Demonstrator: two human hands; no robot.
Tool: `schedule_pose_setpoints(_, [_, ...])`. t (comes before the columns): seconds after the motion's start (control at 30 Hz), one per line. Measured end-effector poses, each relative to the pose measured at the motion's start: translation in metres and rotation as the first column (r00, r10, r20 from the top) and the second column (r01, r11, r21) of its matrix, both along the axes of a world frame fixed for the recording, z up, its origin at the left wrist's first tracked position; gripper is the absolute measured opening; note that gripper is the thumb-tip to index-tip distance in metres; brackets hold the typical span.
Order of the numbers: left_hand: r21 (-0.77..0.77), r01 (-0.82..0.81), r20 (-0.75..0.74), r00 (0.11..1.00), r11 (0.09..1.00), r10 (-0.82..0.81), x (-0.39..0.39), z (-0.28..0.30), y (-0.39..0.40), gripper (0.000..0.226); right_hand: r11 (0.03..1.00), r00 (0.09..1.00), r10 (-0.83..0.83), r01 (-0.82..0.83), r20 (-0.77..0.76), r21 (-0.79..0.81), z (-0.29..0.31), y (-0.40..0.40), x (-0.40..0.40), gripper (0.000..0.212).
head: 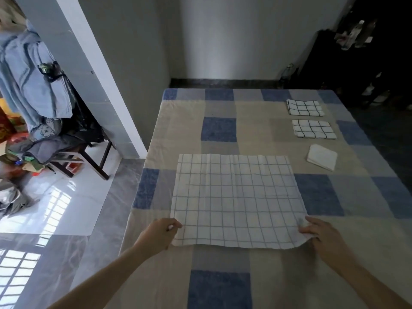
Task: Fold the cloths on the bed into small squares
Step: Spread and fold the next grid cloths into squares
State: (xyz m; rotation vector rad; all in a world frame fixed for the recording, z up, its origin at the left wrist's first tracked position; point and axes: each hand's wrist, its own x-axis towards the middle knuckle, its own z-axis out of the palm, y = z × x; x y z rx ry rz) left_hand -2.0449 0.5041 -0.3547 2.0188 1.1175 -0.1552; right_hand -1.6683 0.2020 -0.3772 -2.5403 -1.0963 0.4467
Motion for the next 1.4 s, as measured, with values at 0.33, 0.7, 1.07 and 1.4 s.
schedule_pose_setpoints(0.33, [0.42,0.174,0.145,0.956,0.891,-0.255,0.075,0.002,-0.017,0.019,0.974,0.974,0.188,-0.202,0.128,0.108,0.019,0.052,-0.04,0.036])
schedule_pose_setpoints(0.7, [0.508,0.231,-0.032,0.968,0.83,-0.25,0.152,-0.059,-0.034,0.059,0.946,0.921,0.323,-0.309,0.217,-0.096,-0.049,0.183,-0.095,0.059])
schedule_pose_setpoints(1.07, [0.491,0.184,-0.18,0.978,0.851,-0.107,0.137,-0.056,-0.018,0.088,0.961,0.938,-0.274,0.277,0.211,0.017,-0.03,0.14,0.021,0.054])
schedule_pose_setpoints(1.4, [0.497,0.195,-0.24,0.967,0.845,-0.081,0.141,-0.058,-0.02,0.093,0.924,0.895,0.379,-0.379,0.233,-0.049,-0.054,0.288,-0.075,0.062])
